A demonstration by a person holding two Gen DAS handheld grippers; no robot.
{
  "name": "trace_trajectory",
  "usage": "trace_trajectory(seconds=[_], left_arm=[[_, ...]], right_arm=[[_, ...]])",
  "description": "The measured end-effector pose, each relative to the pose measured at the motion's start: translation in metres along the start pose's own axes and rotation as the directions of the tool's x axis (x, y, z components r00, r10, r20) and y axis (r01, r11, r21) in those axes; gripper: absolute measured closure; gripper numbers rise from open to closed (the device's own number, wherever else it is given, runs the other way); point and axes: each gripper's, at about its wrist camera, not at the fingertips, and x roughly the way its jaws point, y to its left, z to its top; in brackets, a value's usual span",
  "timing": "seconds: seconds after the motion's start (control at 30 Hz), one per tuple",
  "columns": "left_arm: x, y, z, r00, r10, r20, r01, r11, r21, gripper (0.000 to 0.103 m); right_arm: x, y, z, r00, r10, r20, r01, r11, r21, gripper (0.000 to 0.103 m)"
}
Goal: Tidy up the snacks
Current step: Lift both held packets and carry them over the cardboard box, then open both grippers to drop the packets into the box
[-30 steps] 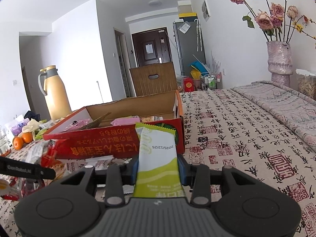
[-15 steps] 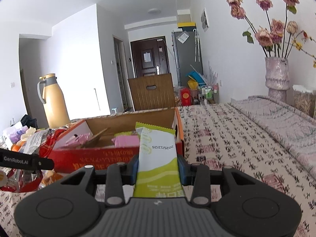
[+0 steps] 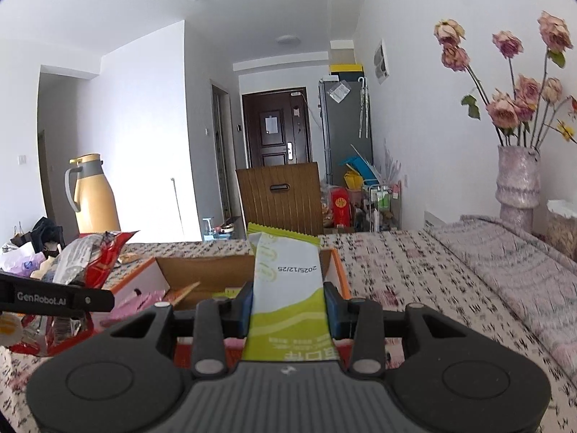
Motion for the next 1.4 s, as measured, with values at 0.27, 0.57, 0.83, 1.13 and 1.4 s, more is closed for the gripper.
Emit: trace_trajectory(seconds=[0.27, 0.57, 0.83, 1.13, 1.4], left_arm=[[0.016, 0.006, 0.024, 0.999, -0.006, 0.033, 0.007, 1.0, -0.024, 0.046], [0.048, 0.016, 0.032, 1.0, 0.0, 0.019, 0.001, 0.998, -0.06, 0.046], [0.08, 0.029, 0.027, 1.0, 0.004, -0.025, -0.007, 0.996, -0.091, 0.046], [0.1, 0.033, 0.016, 0.998, 0.003, -0.063, -0.009, 0.995, -0.097, 0.046], [0.099, 0.034, 0.012, 0.998, 0.01, -0.058, -0.016, 0.995, -0.103, 0.032]], right_arm=[[0.03, 0.015, 0.022, 1.0, 0.014, 0.011, -0.013, 0.999, -0.036, 0.065], [0.066, 0.03, 0.028, 1.0, 0.024, -0.008, -0.024, 0.997, -0.071, 0.065], [0.097, 0.033, 0.017, 0.998, 0.019, -0.057, -0.024, 0.997, -0.076, 0.065], [0.118, 0.031, 0.0, 0.992, 0.031, -0.121, -0.04, 0.997, -0.07, 0.065], [0.119, 0.029, -0.005, 0.99, 0.023, -0.139, -0.032, 0.998, -0.062, 0.063]])
